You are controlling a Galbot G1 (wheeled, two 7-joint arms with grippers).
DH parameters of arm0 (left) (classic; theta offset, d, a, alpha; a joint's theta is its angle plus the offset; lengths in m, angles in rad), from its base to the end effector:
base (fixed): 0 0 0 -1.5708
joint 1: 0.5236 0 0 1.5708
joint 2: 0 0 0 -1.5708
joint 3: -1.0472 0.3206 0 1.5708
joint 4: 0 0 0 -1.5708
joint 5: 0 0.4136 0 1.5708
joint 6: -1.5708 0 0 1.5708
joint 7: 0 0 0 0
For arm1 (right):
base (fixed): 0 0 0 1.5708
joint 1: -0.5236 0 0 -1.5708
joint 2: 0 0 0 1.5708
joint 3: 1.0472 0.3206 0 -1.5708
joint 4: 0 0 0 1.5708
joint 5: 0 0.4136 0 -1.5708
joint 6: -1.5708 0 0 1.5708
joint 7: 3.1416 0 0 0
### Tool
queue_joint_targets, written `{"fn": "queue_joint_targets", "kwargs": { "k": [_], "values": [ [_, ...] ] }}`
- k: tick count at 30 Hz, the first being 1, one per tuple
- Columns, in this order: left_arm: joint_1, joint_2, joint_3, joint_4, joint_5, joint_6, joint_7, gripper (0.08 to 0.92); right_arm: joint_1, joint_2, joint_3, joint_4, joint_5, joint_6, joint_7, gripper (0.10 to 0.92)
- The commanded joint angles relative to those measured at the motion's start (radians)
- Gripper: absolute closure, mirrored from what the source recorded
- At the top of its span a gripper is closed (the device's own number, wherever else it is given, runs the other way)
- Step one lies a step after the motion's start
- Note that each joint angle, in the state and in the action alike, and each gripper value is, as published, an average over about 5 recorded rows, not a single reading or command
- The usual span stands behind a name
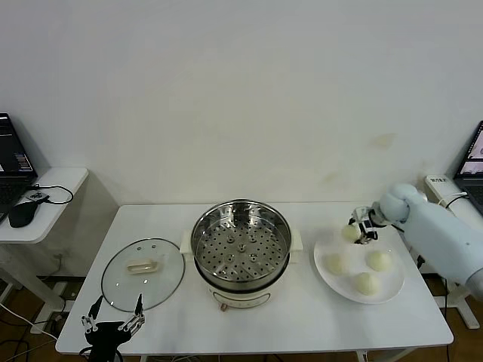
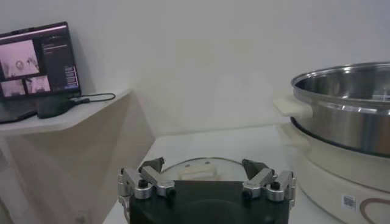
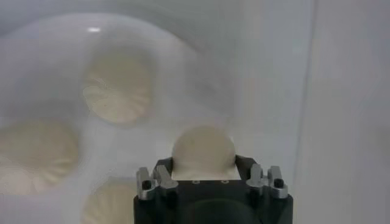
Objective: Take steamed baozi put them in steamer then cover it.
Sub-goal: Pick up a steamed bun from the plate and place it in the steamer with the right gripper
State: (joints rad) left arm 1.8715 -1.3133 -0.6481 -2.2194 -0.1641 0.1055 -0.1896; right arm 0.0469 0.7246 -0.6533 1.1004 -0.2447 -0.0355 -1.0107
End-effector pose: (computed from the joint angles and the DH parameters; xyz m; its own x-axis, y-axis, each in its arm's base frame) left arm 0.1795 0.0576 -0.2795 -0.9592 -0.1420 0.2446 -0.1065 0.9825 0.1528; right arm 0.5906 -0.1548 -0.1458 -0.4155 -0.1062 0.9034 -0.8940 -0.1357 -0.4271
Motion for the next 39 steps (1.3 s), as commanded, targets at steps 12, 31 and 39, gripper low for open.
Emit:
{"fn": "queue_joint_targets", "kwargs": {
  "k": [12,31,39],
  "values": [
    [-0.005,0.014,-0.009,-0.011,-0.022,0.001,0.001,0.177,0.478,0.056,-0.358,0.223,0.359,-0.046,-0.006,0.372],
    [-0.014,0.015,-0.045,-0.007,-0.038,0.0,0.003,0.177,0.528,0.48,-0.6,0.16,0.345,0.122,0.057,0.368],
    [-0.005,0.015,-0.066,-0.005,-0.054,-0.001,0.005,0.177,0.481,0.531,-0.636,0.113,0.171,0.243,0.08,0.364]
  ]
}}
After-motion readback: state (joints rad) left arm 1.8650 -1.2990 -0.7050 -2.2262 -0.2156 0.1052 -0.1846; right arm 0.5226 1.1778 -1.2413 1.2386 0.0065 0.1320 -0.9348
